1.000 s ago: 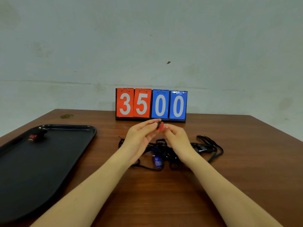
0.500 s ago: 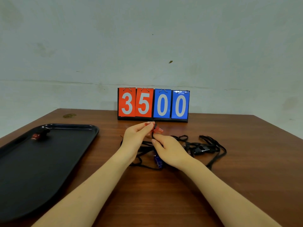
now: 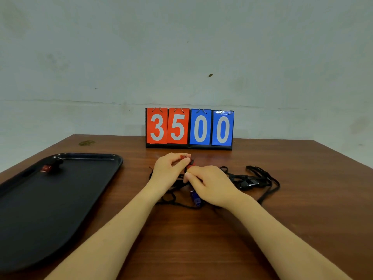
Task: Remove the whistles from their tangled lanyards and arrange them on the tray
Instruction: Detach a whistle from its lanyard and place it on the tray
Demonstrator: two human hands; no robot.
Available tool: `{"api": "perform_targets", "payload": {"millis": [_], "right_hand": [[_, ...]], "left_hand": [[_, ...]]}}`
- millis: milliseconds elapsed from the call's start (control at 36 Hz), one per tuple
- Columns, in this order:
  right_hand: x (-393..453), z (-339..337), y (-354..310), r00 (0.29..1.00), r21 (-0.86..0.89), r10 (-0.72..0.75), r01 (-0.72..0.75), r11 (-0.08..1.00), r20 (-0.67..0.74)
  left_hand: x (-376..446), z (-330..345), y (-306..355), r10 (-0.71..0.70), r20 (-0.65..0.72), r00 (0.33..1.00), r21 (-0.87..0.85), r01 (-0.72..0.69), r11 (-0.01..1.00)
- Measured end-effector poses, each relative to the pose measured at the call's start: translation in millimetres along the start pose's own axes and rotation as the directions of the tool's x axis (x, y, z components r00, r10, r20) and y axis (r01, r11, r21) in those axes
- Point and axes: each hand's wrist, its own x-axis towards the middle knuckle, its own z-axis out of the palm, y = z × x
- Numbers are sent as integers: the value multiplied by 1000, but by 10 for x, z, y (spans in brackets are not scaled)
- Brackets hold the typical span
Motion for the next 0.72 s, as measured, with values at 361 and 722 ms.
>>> {"api": "perform_targets", "payload": {"millis": [361,722], "right_hand": [[26,-229,133,849,564,420,-185,805,-320],[59,-12,142,923,520,352,-225,824,-158]], "left_hand": [[-61,-27,140,5,188,982,-171,28,985],[-103,17,214,-59,195,979,-737,186,649]]}}
